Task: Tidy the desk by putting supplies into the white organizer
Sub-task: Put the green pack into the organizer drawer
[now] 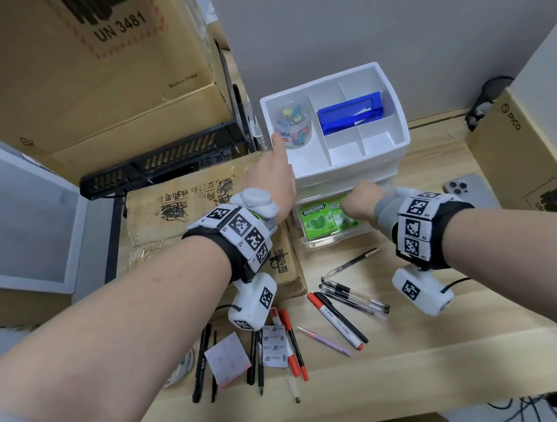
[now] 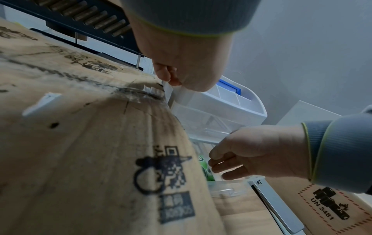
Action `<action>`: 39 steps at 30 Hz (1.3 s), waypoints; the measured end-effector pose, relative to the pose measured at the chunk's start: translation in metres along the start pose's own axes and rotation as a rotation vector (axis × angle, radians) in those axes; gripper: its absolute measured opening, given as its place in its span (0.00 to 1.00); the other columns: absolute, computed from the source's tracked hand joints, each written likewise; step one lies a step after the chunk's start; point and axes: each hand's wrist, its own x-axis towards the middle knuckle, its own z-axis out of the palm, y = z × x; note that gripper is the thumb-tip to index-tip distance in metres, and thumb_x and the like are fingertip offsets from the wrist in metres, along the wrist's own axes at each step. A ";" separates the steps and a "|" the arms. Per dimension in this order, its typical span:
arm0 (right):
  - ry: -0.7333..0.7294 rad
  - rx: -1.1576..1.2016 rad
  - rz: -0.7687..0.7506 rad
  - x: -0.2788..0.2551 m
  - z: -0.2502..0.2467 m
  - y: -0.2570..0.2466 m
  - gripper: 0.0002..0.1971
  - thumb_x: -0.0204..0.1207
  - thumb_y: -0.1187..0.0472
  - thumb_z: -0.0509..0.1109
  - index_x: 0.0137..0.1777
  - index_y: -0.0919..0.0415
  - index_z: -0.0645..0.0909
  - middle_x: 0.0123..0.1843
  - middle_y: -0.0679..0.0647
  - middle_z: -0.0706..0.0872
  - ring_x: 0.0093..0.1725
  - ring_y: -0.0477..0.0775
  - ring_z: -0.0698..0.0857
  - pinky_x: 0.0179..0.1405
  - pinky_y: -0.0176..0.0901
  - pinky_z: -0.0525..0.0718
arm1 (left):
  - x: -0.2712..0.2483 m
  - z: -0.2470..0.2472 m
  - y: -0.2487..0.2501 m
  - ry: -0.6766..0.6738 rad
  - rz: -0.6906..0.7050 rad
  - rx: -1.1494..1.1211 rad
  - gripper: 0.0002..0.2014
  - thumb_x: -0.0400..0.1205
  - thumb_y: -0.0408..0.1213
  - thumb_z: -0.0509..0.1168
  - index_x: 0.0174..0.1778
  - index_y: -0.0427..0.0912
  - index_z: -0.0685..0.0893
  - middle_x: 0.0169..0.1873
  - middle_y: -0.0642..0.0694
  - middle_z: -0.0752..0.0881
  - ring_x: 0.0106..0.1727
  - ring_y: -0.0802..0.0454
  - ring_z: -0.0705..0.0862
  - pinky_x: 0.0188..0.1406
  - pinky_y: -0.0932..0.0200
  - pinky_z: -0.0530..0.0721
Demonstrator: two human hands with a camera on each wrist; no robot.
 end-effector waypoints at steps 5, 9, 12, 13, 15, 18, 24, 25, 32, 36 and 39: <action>0.038 -0.170 -0.169 -0.008 -0.007 0.012 0.08 0.75 0.61 0.65 0.42 0.66 0.83 0.41 0.62 0.86 0.43 0.63 0.81 0.39 0.43 0.76 | -0.001 -0.001 -0.002 -0.007 0.000 -0.011 0.32 0.86 0.37 0.57 0.85 0.38 0.54 0.46 0.39 0.85 0.41 0.40 0.84 0.37 0.47 0.85; 0.040 -0.112 -0.351 -0.010 -0.007 0.029 0.07 0.74 0.57 0.65 0.38 0.57 0.82 0.36 0.52 0.88 0.39 0.57 0.86 0.38 0.43 0.80 | -0.001 -0.001 -0.001 -0.014 0.008 -0.029 0.32 0.87 0.37 0.57 0.85 0.37 0.54 0.45 0.40 0.85 0.41 0.40 0.85 0.39 0.45 0.87; -0.003 -0.215 -0.514 -0.018 -0.004 0.039 0.05 0.74 0.54 0.66 0.42 0.51 0.83 0.34 0.47 0.88 0.36 0.51 0.87 0.40 0.44 0.85 | 0.000 -0.001 -0.001 -0.011 0.009 -0.027 0.31 0.87 0.37 0.57 0.85 0.36 0.54 0.45 0.40 0.85 0.40 0.40 0.84 0.36 0.47 0.84; 0.037 -0.293 -0.580 -0.018 -0.002 0.040 0.08 0.75 0.51 0.65 0.46 0.50 0.85 0.38 0.46 0.90 0.42 0.53 0.88 0.44 0.46 0.86 | -0.001 0.000 -0.001 -0.011 0.010 -0.023 0.31 0.87 0.38 0.58 0.85 0.37 0.54 0.45 0.40 0.85 0.40 0.40 0.84 0.36 0.47 0.85; 0.092 -0.424 -0.634 -0.015 0.002 0.038 0.19 0.76 0.45 0.61 0.58 0.51 0.87 0.53 0.50 0.91 0.56 0.57 0.87 0.55 0.52 0.86 | -0.001 0.000 -0.001 -0.014 0.007 -0.019 0.31 0.86 0.38 0.58 0.85 0.37 0.55 0.46 0.40 0.85 0.41 0.40 0.84 0.38 0.46 0.86; -0.009 -0.564 -0.554 -0.008 0.009 0.036 0.27 0.81 0.39 0.54 0.65 0.57 0.82 0.59 0.60 0.89 0.57 0.62 0.85 0.55 0.53 0.84 | -0.001 -0.002 0.000 -0.017 0.005 -0.025 0.31 0.87 0.37 0.58 0.85 0.36 0.55 0.47 0.39 0.85 0.42 0.41 0.85 0.38 0.47 0.85; -0.037 -0.680 -0.489 0.000 0.017 0.047 0.39 0.77 0.30 0.43 0.45 0.60 0.85 0.65 0.60 0.86 0.52 0.62 0.87 0.48 0.49 0.85 | -0.001 -0.001 0.000 -0.012 0.002 -0.027 0.30 0.87 0.36 0.58 0.84 0.36 0.55 0.46 0.40 0.85 0.42 0.41 0.84 0.38 0.48 0.84; -0.038 -0.697 -0.493 0.002 0.017 0.048 0.40 0.77 0.29 0.43 0.47 0.60 0.87 0.71 0.59 0.82 0.55 0.62 0.87 0.50 0.49 0.85 | -0.001 -0.001 0.000 -0.016 0.004 -0.033 0.31 0.87 0.36 0.58 0.85 0.36 0.55 0.46 0.40 0.85 0.43 0.41 0.84 0.39 0.47 0.84; -0.083 -0.713 -0.507 0.002 0.013 0.049 0.33 0.83 0.37 0.52 0.60 0.65 0.86 0.81 0.59 0.72 0.68 0.64 0.82 0.63 0.50 0.82 | 0.001 0.000 0.001 -0.021 0.002 -0.036 0.31 0.86 0.36 0.58 0.84 0.36 0.55 0.42 0.42 0.83 0.40 0.43 0.82 0.35 0.50 0.80; -0.043 -0.701 -0.508 0.008 0.009 0.052 0.31 0.80 0.35 0.52 0.39 0.62 0.80 0.74 0.60 0.81 0.55 0.63 0.86 0.52 0.48 0.84 | 0.002 0.000 0.000 -0.021 0.005 -0.028 0.32 0.87 0.36 0.58 0.85 0.36 0.54 0.41 0.44 0.80 0.38 0.44 0.80 0.33 0.52 0.75; -0.089 -0.699 -0.508 0.010 0.004 0.057 0.29 0.72 0.30 0.47 0.32 0.55 0.72 0.70 0.61 0.84 0.53 0.63 0.86 0.53 0.51 0.86 | 0.001 0.001 0.000 -0.013 0.000 -0.031 0.31 0.87 0.37 0.58 0.85 0.36 0.54 0.42 0.43 0.82 0.38 0.45 0.80 0.33 0.52 0.76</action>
